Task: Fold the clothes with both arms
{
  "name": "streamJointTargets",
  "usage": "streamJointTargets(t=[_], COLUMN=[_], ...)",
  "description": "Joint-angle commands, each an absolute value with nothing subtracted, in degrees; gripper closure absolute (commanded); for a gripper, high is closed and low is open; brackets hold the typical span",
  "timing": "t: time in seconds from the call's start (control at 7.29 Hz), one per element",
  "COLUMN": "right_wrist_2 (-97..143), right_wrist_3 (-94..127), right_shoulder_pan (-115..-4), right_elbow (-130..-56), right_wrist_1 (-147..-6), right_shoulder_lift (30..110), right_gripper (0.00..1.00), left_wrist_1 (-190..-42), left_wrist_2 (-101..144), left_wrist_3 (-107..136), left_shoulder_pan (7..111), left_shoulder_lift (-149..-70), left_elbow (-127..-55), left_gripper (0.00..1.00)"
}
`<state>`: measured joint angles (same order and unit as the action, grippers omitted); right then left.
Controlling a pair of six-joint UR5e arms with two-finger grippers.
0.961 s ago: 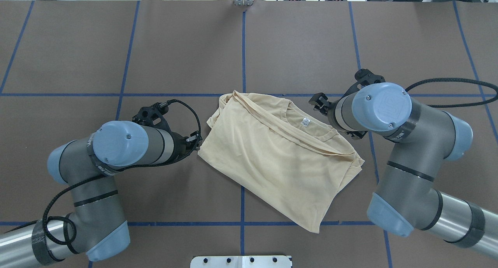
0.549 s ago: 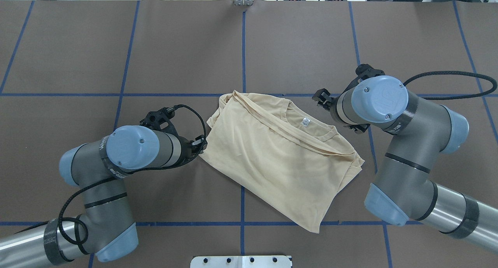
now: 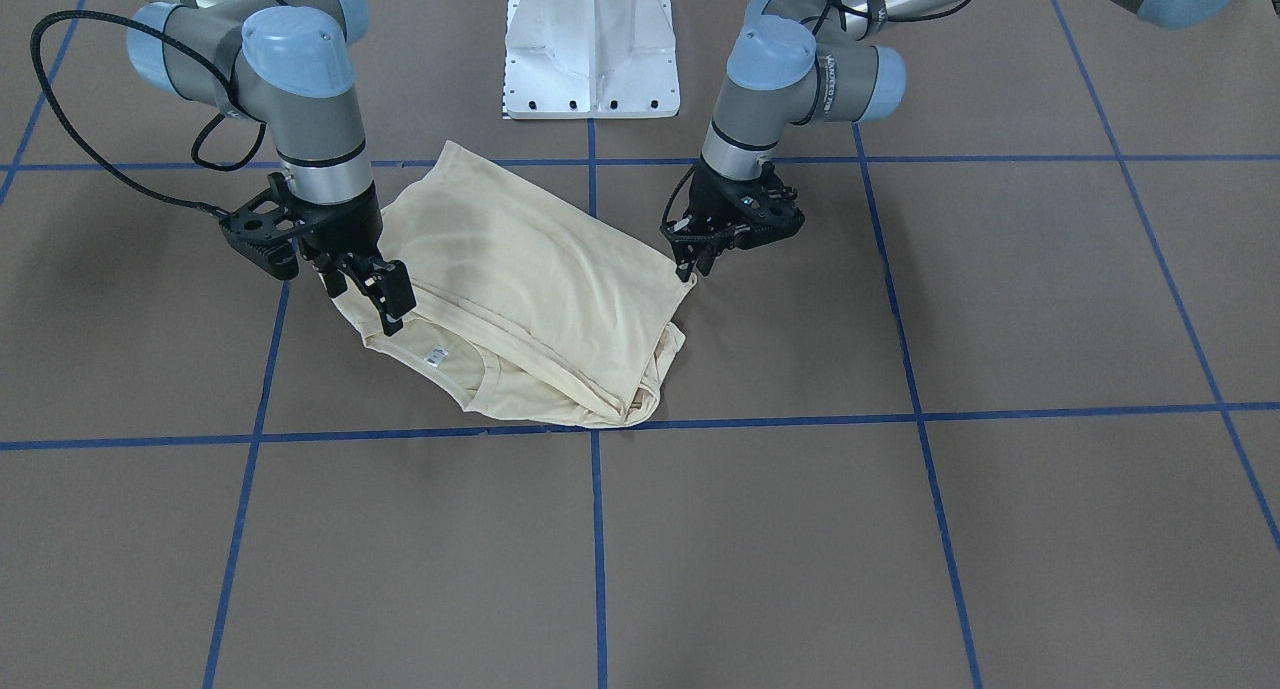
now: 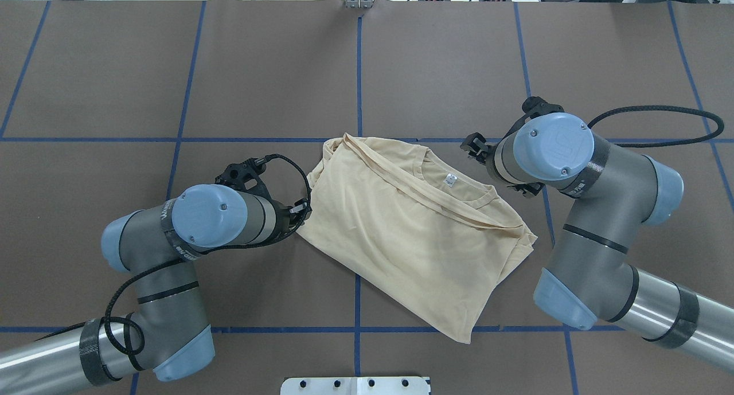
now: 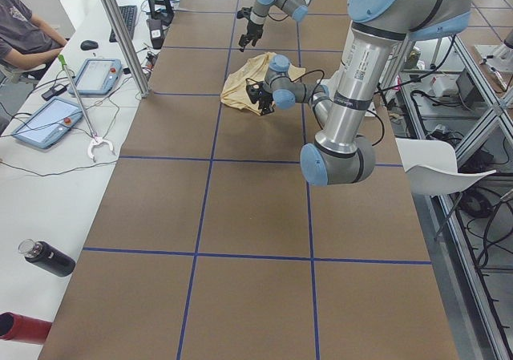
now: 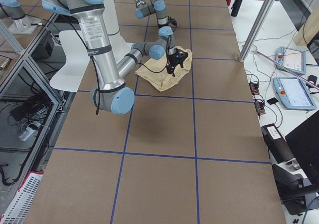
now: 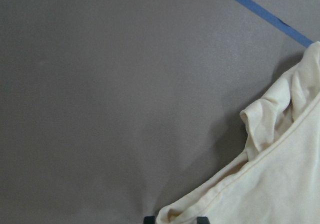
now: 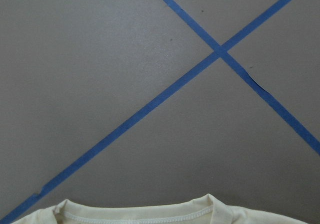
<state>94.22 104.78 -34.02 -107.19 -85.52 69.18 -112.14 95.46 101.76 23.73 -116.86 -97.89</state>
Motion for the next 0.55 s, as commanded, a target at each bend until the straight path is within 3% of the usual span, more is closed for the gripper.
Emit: streamJointTargets(t=[0.0,0.41], right_wrist_2=[94.22,94.22], right_wrist_3=[104.77,104.85], right_shoulder_pan=[-34.01,-34.01], right_elbow=[-106.88,-106.88], right_wrist_1=[-85.52,-85.43], right_shoulder_lift=[69.17,69.08], right_gripper=[0.00,0.00], left_wrist_1=[-112.24,-112.50], left_wrist_2=[95.45,95.54], left_wrist_3=[101.69,101.51], left_shoulder_pan=[23.73,23.73], left_shoulder_lift=[-116.98,-116.98], left_elbow=[-97.30,-96.94], left_gripper=[0.58,0.58])
